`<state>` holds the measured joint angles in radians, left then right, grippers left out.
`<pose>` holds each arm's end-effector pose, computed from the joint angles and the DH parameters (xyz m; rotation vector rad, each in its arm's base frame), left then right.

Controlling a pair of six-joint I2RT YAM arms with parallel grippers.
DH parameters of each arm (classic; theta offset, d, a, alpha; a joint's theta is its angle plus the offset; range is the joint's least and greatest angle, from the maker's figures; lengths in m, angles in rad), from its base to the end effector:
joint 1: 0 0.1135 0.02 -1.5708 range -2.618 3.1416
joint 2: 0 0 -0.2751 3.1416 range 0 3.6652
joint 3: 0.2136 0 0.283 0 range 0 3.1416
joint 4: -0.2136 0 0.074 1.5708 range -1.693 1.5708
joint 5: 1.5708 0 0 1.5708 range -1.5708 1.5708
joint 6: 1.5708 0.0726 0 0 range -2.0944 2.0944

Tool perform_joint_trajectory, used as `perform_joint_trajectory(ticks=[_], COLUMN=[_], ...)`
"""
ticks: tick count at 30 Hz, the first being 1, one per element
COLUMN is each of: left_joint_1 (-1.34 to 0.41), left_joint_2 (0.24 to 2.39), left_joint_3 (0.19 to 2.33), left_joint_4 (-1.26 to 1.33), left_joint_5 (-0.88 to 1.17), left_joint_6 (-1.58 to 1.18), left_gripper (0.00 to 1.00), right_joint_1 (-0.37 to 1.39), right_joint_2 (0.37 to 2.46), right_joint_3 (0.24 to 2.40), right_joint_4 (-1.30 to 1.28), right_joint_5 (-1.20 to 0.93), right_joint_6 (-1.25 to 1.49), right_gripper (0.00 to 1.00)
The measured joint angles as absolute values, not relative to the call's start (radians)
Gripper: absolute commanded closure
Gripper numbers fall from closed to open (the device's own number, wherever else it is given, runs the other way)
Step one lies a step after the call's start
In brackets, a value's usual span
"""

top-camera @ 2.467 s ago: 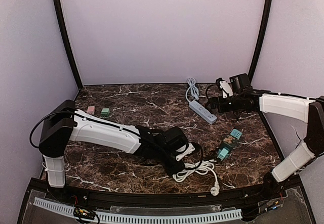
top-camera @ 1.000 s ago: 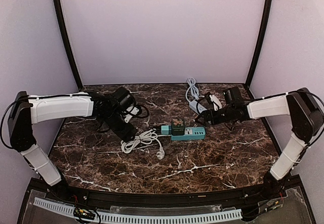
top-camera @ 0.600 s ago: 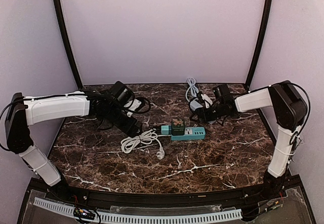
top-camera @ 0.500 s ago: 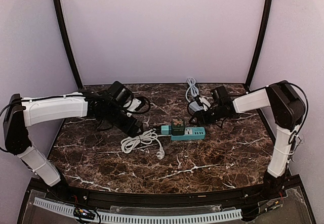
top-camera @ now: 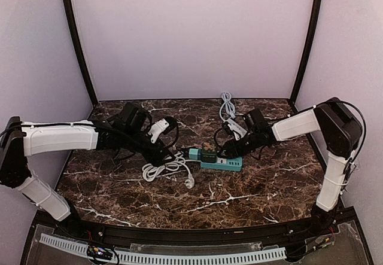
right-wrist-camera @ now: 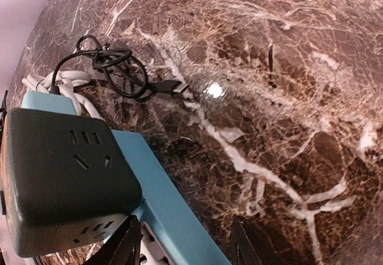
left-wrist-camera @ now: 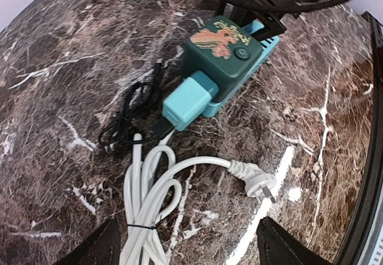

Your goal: Pull the plug off the socket

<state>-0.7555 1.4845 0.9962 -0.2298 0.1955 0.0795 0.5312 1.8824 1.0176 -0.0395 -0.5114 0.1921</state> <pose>0.2655 -0.2695 0.2153 1.0429 2.0943 -0.5683 0.3392 0.2405 0.0959 -0.6552 2.4649 0.9322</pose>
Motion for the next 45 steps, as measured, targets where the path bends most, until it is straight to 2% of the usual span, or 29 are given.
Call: perform_joint_trajectory(ticks=[6,18,30,40,45], left_joint_1=[-0.76,-0.795,-0.801,-0.834,-0.856], left_joint_2=[1.536,1.789,1.909,1.92,1.919], left_joint_3=[0.96,1.198,1.294,1.294,1.293], left_joint_4=[-0.12,-0.16,-0.2,-0.184,-0.18], left_joint_5=[0.319,0.355,0.34,0.289,0.272], left_joint_6=[0.255,0.604,0.753,0.749,0.71], left_gripper=[0.23,0.29,0.4,0.62,0.67], right_joint_1=[0.548,0.549,0.537,0.53,0.53], right_joint_2=[1.819,1.669,1.634,1.607,1.605], right_joint_3=[0.937,0.884,0.883,0.854,0.848], right_joint_4=[-0.031,-0.047,-0.054,-0.049,-0.049], right_joint_5=[-0.528,-0.502,-0.525,-0.542,-0.547], right_joint_6=[0.188,0.194,0.201,0.219,0.225], right_gripper=[0.41,0.23,0.22,0.22,0.21])
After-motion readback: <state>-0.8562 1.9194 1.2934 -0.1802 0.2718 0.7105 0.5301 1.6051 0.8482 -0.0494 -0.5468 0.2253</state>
